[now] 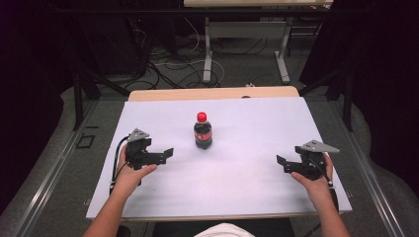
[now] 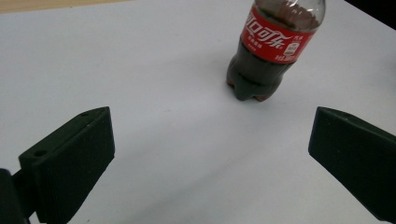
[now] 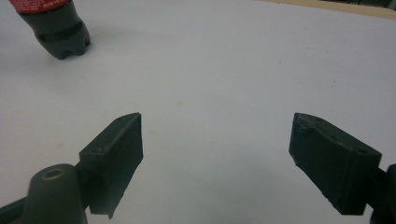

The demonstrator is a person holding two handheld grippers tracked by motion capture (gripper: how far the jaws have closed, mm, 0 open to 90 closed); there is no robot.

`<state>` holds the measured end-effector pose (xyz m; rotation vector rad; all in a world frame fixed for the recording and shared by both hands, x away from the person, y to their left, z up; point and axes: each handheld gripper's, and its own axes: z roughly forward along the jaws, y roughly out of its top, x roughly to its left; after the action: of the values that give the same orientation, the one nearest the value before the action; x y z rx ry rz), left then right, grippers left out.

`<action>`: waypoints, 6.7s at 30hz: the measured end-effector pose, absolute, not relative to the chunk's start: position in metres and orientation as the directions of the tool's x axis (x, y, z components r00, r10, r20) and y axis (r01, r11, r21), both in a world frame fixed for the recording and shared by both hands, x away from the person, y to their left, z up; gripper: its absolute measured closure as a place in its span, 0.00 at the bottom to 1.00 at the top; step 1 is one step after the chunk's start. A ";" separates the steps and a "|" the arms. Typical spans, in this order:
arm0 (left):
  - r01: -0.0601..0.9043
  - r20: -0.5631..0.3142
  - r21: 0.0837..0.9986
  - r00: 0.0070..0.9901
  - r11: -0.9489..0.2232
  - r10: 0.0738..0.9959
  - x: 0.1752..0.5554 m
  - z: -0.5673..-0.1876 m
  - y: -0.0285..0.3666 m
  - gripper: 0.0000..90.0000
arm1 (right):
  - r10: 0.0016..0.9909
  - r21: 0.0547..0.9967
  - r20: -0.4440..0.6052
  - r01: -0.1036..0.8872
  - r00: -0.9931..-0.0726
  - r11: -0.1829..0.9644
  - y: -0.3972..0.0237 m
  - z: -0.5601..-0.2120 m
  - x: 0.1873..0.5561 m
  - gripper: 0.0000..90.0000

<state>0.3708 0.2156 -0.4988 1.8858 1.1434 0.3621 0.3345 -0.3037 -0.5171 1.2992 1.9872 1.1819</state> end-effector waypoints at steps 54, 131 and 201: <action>0.501 -0.133 0.807 0.669 -0.312 0.732 0.446 -0.508 0.091 0.19 | 0.779 0.820 0.046 0.469 -0.626 0.328 -0.239 -0.489 0.386 0.20; 0.414 -0.028 0.788 0.763 -0.456 0.646 0.376 -0.480 0.086 0.34 | 0.621 0.851 0.043 0.355 -0.782 0.388 -0.188 -0.464 0.369 0.43; 0.379 -0.048 0.764 0.840 -0.522 0.540 0.356 -0.486 0.064 0.34 | 0.430 0.847 0.078 0.287 -0.900 0.447 -0.112 -0.423 0.382 0.69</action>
<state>0.3559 0.0639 -0.4862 2.1822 0.6669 0.2463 0.3821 -0.1117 -0.4234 0.6344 2.5432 1.4449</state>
